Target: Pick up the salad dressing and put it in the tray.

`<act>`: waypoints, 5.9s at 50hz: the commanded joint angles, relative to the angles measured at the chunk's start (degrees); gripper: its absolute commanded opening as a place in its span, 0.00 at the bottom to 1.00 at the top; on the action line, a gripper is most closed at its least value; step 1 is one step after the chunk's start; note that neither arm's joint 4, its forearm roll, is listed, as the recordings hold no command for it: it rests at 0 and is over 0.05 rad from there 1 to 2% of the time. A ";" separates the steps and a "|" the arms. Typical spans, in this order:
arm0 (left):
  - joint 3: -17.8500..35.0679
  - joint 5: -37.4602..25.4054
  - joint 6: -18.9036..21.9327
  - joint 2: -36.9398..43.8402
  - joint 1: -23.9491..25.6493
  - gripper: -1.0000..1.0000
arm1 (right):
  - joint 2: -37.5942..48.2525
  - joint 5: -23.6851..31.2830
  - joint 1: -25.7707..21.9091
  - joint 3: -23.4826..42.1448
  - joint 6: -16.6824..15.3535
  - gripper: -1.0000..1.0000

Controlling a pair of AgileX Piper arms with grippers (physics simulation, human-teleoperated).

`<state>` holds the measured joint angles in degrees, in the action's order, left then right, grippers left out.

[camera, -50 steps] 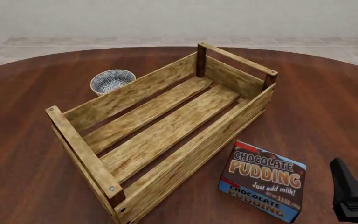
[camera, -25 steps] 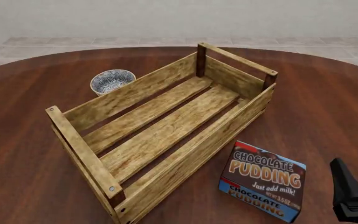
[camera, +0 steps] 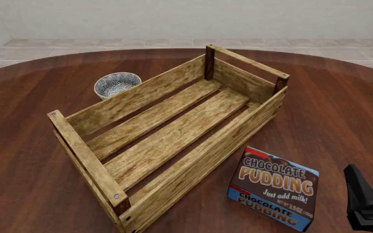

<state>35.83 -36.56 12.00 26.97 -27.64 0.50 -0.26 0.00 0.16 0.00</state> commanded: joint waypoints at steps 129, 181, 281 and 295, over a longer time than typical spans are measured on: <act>35.84 32.19 6.97 70.75 54.55 0.00 | 0.01 0.00 0.00 0.00 -0.01 1.00; 35.94 36.54 6.37 84.31 56.09 0.00 | 0.00 0.00 0.01 0.00 0.01 1.00; 31.39 33.63 6.79 66.82 56.75 1.00 | 0.00 0.00 0.01 0.00 0.00 1.00; 27.29 36.03 8.33 60.29 56.92 1.00 | -0.01 0.00 0.00 0.00 0.01 1.00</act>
<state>65.93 -2.05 19.44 91.61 28.94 0.50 -0.26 0.00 0.16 0.00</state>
